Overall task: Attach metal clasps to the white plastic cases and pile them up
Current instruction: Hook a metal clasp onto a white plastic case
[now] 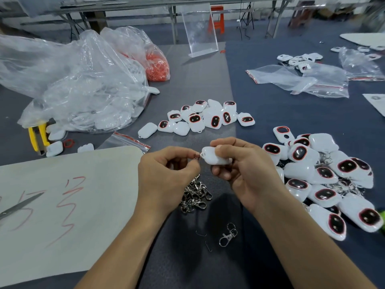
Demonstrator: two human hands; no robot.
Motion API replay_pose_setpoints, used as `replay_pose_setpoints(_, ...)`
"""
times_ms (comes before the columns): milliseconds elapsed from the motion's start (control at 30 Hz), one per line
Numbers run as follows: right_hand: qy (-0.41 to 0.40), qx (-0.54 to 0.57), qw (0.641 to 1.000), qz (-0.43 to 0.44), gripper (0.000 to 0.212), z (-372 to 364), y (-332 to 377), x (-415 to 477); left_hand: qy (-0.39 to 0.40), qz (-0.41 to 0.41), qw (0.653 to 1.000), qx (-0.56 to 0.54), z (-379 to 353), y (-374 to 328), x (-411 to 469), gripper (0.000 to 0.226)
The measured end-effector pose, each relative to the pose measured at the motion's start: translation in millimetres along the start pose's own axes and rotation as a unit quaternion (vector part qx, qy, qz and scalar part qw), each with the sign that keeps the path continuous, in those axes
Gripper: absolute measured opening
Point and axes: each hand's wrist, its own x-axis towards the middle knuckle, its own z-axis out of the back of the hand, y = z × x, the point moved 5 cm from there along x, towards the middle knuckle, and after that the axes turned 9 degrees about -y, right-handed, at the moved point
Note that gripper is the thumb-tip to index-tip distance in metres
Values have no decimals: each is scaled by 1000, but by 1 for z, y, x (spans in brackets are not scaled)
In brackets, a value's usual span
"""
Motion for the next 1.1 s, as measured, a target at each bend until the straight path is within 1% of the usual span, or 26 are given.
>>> replay_pose_setpoints(67, -5, 10, 1000, 2, 20, 0, 0, 0, 26, 37, 999, -28, -2, 2, 0, 16)
replay_pose_setpoints(167, -2, 18, 1000, 6, 17, -1, 0, -1, 72, 77, 992, -74, -6, 3, 0, 24)
replay_pose_setpoints(233, 1, 15, 1000, 9, 17, -2, 1, -2, 75, 75, 991, -77, -6, 2, 1, 29)
replay_pose_setpoints(300, 0, 8, 1000, 16, 19, -2, 1, -2, 66, 46, 995, -51, -3, 1, 3, 28)
replay_pose_setpoints(367, -6, -11, 999, 37, 20, -1, 3, -2, 66, -31, 997, 33, -1, -4, 3, 16)
replay_pose_setpoints(400, -13, -28, 998, 56, 21, 0, 5, -3, 70, -83, 990, 87, 0, -9, 1, 9)
replay_pose_setpoints(433, -20, -51, 995, 80, 22, 1, 6, -3, 70, -143, 976, 148, 0, -13, 0, 9)
replay_pose_setpoints(467, -28, -78, 991, 108, 24, 1, 7, -4, 70, -207, 954, 208, 0, -17, -3, 12)
replay_pose_setpoints(533, -41, -124, 979, 155, 26, 0, 7, -7, 57, -333, 895, 293, -3, -26, -10, 16)
replay_pose_setpoints(567, -45, -133, 976, 168, 26, 0, 7, -8, 48, -378, 871, 310, -3, -28, -13, 15)
replay_pose_setpoints(600, -48, -133, 974, 174, 26, -1, 6, -8, 40, -399, 860, 315, -3, -29, -15, 14)
replay_pose_setpoints(633, -50, -130, 975, 173, 26, -1, 6, -9, 33, -400, 860, 315, -2, -29, -14, 15)
replay_pose_setpoints(667, -50, -121, 978, 165, 27, -1, 5, -8, 29, -377, 871, 313, -1, -29, -12, 17)
replay_pose_setpoints(700, -46, -103, 983, 148, 26, -2, 5, -8, 27, -338, 890, 304, 0, -27, -11, 19)
replay_pose_setpoints(733, -38, -75, 989, 122, 26, -2, 5, -7, 33, -280, 917, 281, 0, -24, -9, 20)
replay_pose_setpoints(800, -20, -19, 998, 55, 24, -2, 4, -4, 63, -159, 970, 172, 0, -15, -6, 10)
replay_pose_setpoints(833, -13, 0, 1000, 24, 24, -2, 3, -4, 80, -109, 985, 108, -2, -13, -7, 9)
replay_pose_setpoints(900, -5, 27, 1000, -15, 24, -1, 0, -3, 117, -36, 992, -6, -9, -12, -9, 17)
replay_pose_setpoints(967, 1, 49, 998, -30, 23, -1, -1, -2, 140, 37, 985, -94, -16, -10, -13, 18)
replay_pose_setpoints(1033, -1, 57, 998, -25, 23, -1, -1, -3, 135, 71, 981, -122, -18, -10, -14, 18)
replay_pose_setpoints(1067, -6, 54, 998, -11, 23, 0, 0, -3, 125, 60, 985, -106, -16, -9, -12, 19)
replay_pose_setpoints(1100, -12, 45, 999, 12, 24, 1, 1, -2, 113, 28, 991, -66, -13, -9, -10, 19)
